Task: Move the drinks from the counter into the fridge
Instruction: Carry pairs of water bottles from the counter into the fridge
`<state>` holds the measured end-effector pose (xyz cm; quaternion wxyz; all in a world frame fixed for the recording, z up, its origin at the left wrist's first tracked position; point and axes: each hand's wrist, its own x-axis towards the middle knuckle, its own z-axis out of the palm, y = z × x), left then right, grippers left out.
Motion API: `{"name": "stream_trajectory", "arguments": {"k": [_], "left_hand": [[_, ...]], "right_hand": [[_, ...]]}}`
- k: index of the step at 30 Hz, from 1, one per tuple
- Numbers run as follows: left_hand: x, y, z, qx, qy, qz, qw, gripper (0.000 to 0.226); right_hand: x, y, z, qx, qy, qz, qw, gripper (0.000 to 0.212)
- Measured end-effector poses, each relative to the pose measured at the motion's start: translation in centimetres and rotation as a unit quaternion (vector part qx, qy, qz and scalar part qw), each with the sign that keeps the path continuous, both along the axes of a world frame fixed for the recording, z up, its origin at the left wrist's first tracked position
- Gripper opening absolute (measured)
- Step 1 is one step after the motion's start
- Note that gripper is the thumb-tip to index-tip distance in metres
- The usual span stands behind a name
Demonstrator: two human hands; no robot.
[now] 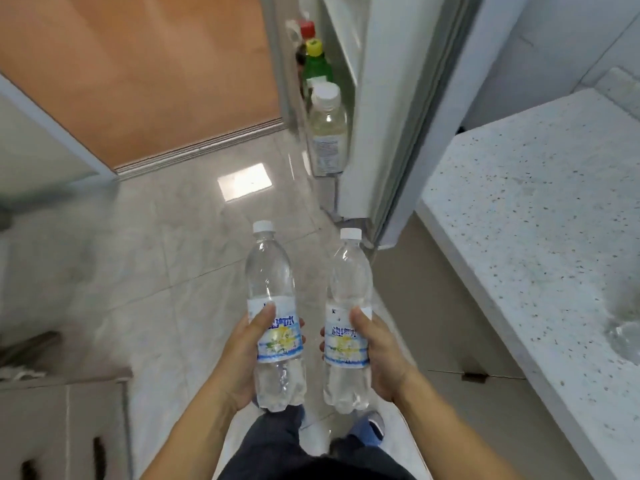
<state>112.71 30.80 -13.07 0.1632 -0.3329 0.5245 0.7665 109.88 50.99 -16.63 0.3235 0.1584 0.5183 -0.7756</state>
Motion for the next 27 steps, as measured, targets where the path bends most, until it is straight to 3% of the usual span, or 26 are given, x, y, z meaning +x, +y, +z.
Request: {"name": "stream_trajectory", "arguments": {"k": [3,14,20,27], "left_hand": [[-0.1,-5.3,-0.1,-0.005,-0.001,0.044,0.999,0.071],[-3.4,-23.9,0.7,-0.023,0.038,0.148,0.988,0.066],[-7.6,-29.3,0.1,-0.013,0.048,0.169,0.984,0.071],[-18.2,-34.1,-0.2,-0.040,0.056,0.138,0.988,0.077]], "right_hand": [[-1.9,-5.4,0.1,0.016,-0.007,0.027,0.999,0.062],[-9.9,-26.1,2.7,0.057,0.032,0.102,0.993,0.064],[-14.5,-31.9,2.4,0.070,0.039,0.118,0.990,0.080],[-23.7,-37.0,0.6,0.069,0.030,0.096,0.993,0.073]]}}
